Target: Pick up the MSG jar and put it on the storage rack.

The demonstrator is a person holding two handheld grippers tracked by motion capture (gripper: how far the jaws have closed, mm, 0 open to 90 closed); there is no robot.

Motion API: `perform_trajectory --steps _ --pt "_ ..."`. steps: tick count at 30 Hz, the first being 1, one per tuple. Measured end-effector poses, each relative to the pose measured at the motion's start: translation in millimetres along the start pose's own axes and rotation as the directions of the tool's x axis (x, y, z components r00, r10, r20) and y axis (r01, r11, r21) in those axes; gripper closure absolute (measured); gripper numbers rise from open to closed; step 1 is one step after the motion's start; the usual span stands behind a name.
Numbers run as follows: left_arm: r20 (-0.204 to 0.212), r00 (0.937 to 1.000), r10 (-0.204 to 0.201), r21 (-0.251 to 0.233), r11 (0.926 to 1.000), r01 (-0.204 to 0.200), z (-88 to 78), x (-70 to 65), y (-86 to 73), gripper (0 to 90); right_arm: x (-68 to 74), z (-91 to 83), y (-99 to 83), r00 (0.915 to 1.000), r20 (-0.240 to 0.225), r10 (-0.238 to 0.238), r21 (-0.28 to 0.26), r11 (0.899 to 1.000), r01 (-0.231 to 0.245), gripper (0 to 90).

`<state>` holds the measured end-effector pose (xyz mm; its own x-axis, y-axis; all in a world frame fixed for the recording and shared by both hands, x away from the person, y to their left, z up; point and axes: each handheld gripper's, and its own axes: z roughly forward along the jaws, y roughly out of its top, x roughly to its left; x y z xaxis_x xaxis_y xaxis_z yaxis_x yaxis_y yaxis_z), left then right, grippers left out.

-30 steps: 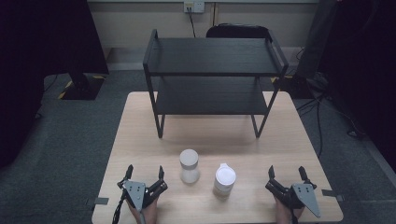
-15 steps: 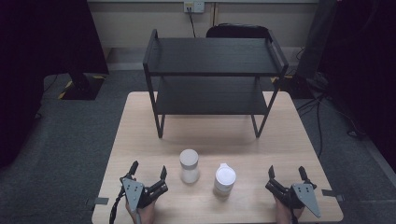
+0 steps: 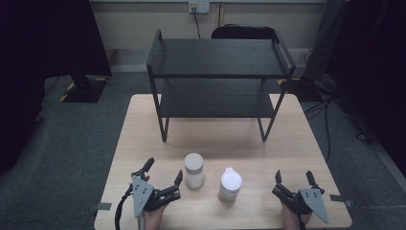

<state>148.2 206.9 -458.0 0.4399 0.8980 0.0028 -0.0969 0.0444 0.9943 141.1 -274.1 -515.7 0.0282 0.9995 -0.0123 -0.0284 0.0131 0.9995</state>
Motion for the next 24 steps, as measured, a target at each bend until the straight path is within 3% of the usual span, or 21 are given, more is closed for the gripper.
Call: perform_trajectory --steps 6,8,12,16,18,24 --pt "0.046 0.9989 -0.007 0.023 0.9997 0.006 16.0 -6.3 10.2 0.1 -0.6 0.0 0.0 1.0000 -0.003 0.000 0.000 1.000 0.000 0.0" --pt "0.044 0.9990 -0.006 0.027 0.9996 0.005 18.3 -8.4 11.2 0.0 -0.7 0.0 0.0 1.0000 -0.004 0.000 0.000 1.000 0.000 0.0" --pt "0.055 0.9965 -0.062 0.067 0.9960 0.059 31.1 -11.8 13.7 0.0 -1.0 0.0 0.0 1.0000 -0.005 0.000 0.000 1.000 0.000 0.0" --pt "0.038 0.9982 -0.047 0.101 0.9940 0.043 38.4 -19.1 11.9 0.0 -1.3 0.0 0.0 1.0000 -0.007 -0.001 0.000 1.000 0.001 0.0" --pt "0.030 0.9986 -0.045 0.095 0.9946 0.042 40.6 -22.4 7.0 0.0 -1.4 0.0 0.0 1.0000 -0.008 0.000 0.000 1.000 0.000 0.0" --pt "0.039 0.9986 -0.034 0.109 0.9935 0.030 45.3 -24.7 -0.8 0.1 -1.4 0.0 0.0 1.0000 -0.008 -0.001 0.000 1.000 0.001 0.0"
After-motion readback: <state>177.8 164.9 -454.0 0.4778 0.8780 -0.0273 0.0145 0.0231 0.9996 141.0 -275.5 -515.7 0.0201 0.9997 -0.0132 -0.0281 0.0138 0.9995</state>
